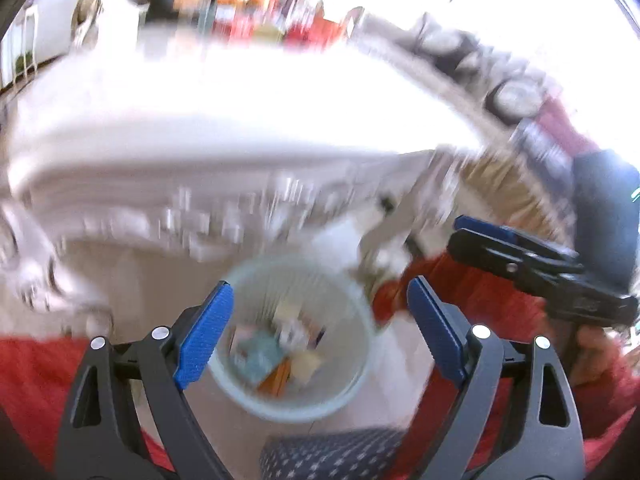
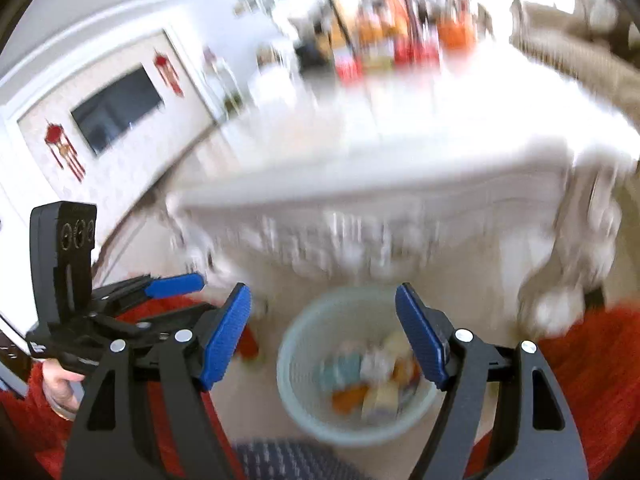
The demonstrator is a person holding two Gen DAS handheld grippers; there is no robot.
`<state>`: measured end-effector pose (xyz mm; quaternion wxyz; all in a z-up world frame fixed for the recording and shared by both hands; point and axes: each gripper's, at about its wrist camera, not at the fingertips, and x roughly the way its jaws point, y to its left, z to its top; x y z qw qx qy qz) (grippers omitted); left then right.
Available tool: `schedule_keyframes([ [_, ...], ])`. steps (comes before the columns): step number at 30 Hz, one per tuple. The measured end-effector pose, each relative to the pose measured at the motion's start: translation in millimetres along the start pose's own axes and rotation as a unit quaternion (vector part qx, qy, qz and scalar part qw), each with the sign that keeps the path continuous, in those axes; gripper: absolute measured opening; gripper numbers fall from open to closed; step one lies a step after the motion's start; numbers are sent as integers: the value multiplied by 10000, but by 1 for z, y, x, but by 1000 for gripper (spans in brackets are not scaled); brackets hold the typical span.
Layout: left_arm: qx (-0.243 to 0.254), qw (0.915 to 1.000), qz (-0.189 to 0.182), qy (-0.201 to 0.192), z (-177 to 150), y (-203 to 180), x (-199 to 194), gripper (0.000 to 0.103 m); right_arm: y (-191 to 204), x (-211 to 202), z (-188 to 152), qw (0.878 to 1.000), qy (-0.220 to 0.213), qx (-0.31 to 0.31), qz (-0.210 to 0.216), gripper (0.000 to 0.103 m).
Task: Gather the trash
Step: 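Swing both open tools back toward the table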
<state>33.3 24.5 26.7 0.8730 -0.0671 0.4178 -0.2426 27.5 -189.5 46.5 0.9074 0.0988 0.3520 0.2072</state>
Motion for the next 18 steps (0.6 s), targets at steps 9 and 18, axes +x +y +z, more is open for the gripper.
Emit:
schedule_keyframes([
  [9,-154,9958,797,-424,177,23,44,86,-39,33,134,9948,-635,-225,-768,82],
  [18,-1184,9802,1521,-450,308,90,171,86,-89,129,218,9961,3,-488,-734,81],
])
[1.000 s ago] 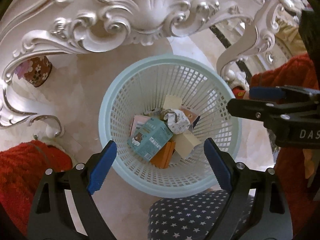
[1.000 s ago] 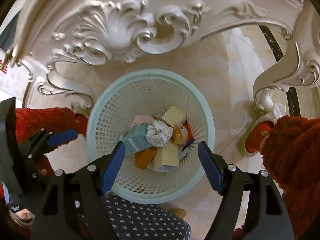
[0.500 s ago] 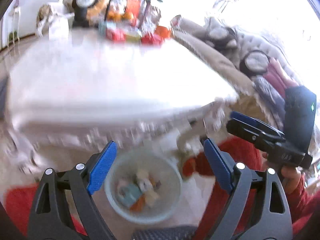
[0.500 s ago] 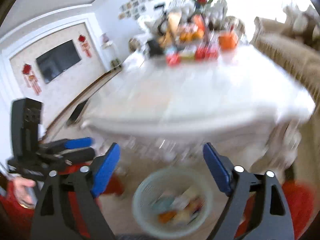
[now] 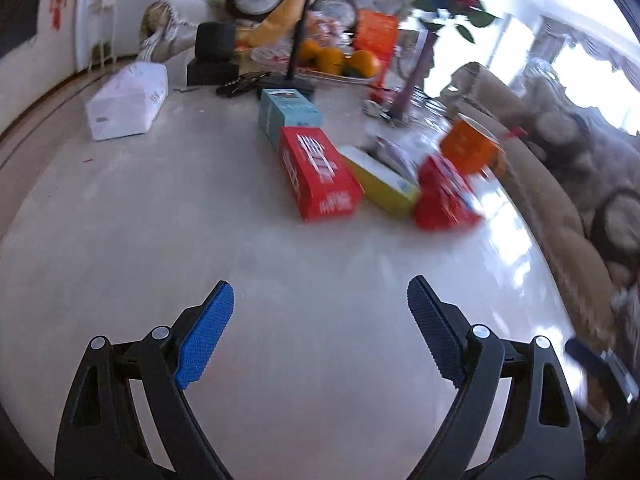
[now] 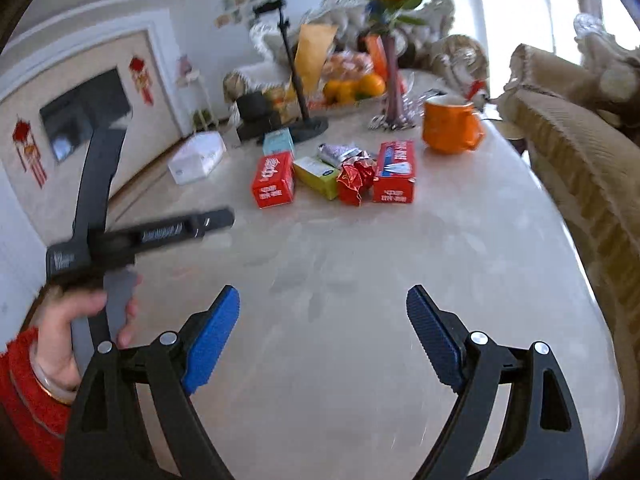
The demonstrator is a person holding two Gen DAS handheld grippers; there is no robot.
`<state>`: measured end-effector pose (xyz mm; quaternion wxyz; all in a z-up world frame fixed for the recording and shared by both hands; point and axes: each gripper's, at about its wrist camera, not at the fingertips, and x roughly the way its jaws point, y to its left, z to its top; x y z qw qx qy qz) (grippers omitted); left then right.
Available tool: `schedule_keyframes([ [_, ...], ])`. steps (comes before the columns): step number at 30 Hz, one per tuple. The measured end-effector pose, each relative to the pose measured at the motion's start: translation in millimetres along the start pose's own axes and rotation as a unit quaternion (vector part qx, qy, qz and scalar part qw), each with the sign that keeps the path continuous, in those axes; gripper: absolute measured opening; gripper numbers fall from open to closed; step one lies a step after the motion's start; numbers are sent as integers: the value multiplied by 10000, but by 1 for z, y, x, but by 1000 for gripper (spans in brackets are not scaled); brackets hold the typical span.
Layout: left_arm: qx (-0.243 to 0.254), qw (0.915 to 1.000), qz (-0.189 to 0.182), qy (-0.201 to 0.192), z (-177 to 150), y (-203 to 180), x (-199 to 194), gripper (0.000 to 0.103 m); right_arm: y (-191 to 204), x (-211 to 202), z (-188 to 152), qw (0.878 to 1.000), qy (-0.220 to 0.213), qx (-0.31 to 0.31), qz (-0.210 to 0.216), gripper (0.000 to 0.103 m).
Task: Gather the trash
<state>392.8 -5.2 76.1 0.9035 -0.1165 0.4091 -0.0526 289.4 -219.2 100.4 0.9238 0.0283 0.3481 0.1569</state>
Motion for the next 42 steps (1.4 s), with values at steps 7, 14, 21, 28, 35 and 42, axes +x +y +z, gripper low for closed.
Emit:
schedule_keyframes([
  [7,-148,9992,317,193,44,-3,59,86,-20,64,40,9995,165,-260,25,81],
  [14,97,9967,757,289,59,-11,90,86,-58,96,79,9963,329,9,-795,81],
  [21,276,9945,971,294,69,-11,101,86,-61,123,81,9927,641,-239,-994,81],
  [28,646,9897,1189,471,71,-16,109,86,-60,158,97,9855,880,-525,-1352,81],
  [35,1051,9885,1000,419,67,-20,102,55,-68,150,92,9887,930,-234,-1154,46],
  [42,967,9911,799,443,56,-2,78,55,-68,104,56,9942,727,204,-771,46],
])
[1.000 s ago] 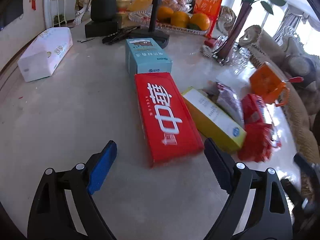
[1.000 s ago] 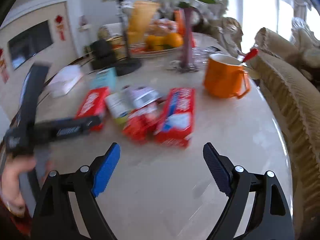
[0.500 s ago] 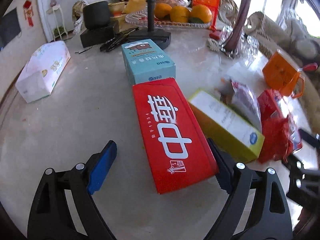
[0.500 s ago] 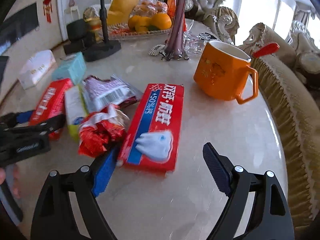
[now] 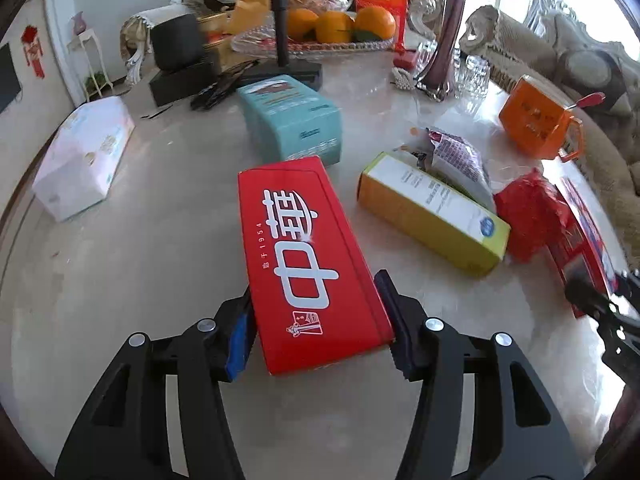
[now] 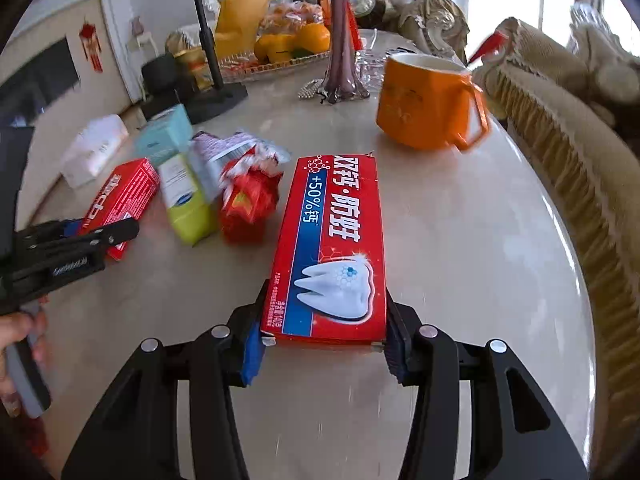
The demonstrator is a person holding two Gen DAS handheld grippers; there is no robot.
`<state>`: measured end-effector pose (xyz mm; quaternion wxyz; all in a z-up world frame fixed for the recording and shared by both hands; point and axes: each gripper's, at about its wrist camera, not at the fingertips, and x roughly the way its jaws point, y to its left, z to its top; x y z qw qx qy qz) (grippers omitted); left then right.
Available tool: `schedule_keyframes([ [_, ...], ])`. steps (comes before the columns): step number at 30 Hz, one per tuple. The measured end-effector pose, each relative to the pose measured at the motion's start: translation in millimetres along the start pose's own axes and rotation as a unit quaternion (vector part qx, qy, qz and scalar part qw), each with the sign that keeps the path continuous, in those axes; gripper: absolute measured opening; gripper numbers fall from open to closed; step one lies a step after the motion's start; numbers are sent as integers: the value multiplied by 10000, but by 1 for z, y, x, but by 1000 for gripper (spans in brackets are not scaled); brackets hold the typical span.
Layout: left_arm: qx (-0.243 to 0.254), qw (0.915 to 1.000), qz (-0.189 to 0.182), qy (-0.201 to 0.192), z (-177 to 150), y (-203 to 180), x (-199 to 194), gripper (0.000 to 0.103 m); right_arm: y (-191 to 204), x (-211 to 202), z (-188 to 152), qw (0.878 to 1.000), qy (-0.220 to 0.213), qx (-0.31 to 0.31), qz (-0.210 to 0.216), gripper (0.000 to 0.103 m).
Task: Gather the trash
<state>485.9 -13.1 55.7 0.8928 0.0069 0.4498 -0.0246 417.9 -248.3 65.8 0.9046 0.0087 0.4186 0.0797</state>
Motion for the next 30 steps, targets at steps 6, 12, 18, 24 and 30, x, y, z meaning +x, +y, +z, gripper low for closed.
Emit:
schedule_keyframes([
  [6,-105,9985,-352,-395,-42,29,-63,55,-6,-64,-45,9956,-405,540,648,46],
  [12,285,9924,-776,-916,-131,30,-161,55,36,-146,-129,9857,-918,350,1368,46],
  [18,529,9873,-1192,-909,-251,25,-234,55,84,-199,-225,9717,-904,540,2115,46],
  [24,442,9884,-1284,-686,-351,18,-257,55,122,-204,-294,9705,-230,480,2350,46],
  [30,261,9908,-1324,-23,-421,14,-235,55,134,-177,-332,9788,436,416,1957,46],
])
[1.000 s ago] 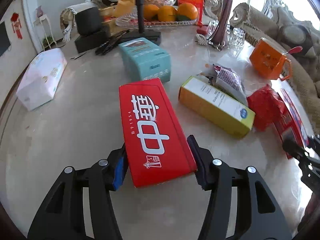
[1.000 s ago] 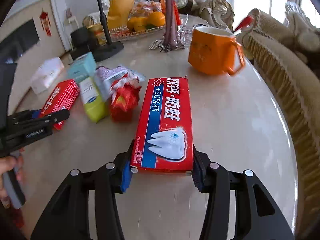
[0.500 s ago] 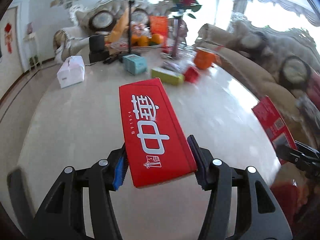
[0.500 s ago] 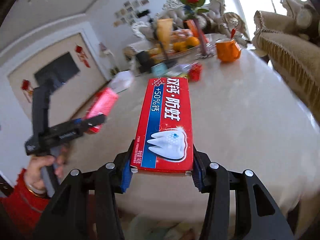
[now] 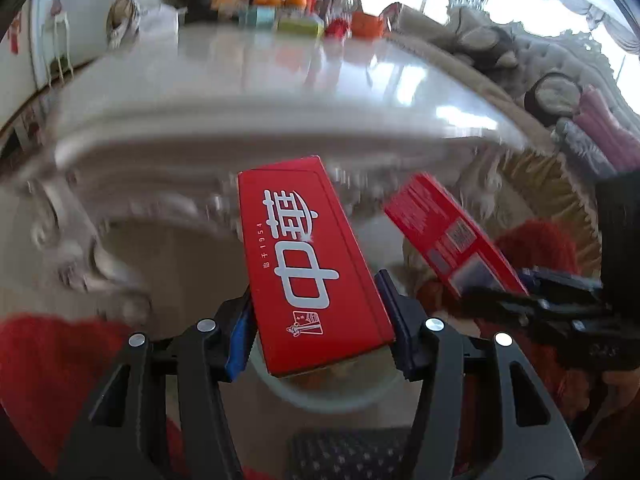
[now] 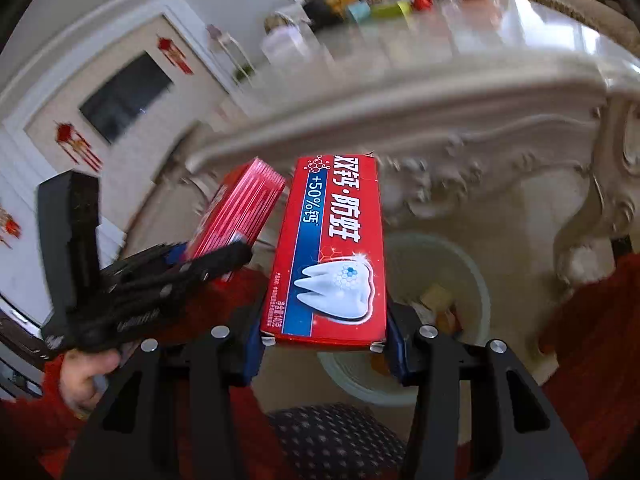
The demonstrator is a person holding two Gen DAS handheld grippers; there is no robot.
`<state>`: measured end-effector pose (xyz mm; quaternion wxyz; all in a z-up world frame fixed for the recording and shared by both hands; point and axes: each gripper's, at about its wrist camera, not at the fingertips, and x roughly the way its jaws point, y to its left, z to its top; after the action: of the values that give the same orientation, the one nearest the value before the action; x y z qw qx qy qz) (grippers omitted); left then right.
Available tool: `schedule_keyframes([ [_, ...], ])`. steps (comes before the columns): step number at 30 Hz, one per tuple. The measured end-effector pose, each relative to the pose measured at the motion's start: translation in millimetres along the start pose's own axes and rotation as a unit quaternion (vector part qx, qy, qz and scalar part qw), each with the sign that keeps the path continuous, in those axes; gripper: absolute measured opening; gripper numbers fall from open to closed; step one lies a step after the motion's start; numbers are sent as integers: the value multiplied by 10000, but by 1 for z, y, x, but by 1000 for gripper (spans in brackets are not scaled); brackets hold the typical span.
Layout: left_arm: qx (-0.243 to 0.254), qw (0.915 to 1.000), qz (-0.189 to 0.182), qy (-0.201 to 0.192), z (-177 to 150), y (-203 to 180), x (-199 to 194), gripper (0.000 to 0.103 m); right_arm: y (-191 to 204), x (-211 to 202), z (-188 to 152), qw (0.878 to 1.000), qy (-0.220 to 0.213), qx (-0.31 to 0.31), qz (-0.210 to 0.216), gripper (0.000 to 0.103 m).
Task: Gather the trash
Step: 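Carry both red boxes over the wastebasket and open both tools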
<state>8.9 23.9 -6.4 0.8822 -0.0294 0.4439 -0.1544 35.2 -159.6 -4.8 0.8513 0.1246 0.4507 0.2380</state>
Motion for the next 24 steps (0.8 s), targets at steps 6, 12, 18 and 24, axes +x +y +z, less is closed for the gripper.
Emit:
schedule_keyframes([
  [6,-30,9976,2,694,-30,1,67,55,-21,56,-15,9962,748,327,-303,46],
  [12,210,9897,261,1393,-49,0,136,55,-52,100,-33,9851,1268,489,-1055,46],
  [18,-48,9851,288,1694,-56,11,151,56,-59,105,-47,9823,1404,532,-1122,47],
  [24,-106,9856,456,1624,-52,14,149,72,-67,106,-49,9789,1406,768,-1266,70],
])
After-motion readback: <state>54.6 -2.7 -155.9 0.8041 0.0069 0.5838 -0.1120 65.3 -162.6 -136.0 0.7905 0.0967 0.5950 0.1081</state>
